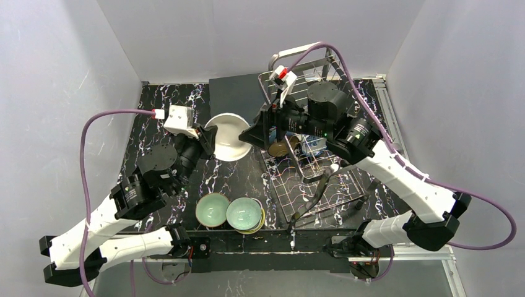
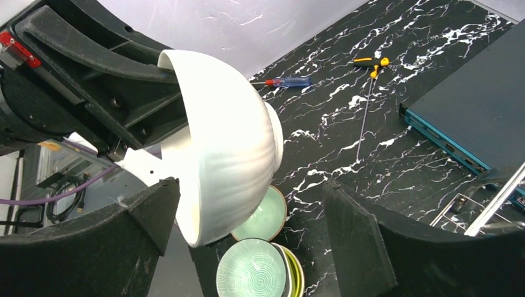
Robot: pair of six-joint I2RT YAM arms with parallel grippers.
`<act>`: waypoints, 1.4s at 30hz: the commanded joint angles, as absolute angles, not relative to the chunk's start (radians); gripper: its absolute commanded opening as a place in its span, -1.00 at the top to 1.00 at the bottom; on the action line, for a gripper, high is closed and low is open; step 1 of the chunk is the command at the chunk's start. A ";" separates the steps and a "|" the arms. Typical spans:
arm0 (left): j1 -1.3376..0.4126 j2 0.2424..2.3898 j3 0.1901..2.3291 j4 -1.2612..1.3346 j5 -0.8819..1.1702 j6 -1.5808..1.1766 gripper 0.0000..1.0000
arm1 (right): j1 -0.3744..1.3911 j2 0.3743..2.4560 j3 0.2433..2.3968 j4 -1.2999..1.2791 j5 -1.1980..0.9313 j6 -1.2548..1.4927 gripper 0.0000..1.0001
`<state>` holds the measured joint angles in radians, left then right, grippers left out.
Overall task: Load the bowls into the dish rack
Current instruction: Place the bowl in the dish rack.
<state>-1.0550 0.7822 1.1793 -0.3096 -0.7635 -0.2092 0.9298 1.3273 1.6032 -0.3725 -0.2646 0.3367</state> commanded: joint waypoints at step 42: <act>-1.054 0.745 1.253 -0.384 -0.069 -0.632 -0.90 | 0.924 1.291 1.576 -0.219 -0.446 0.298 0.97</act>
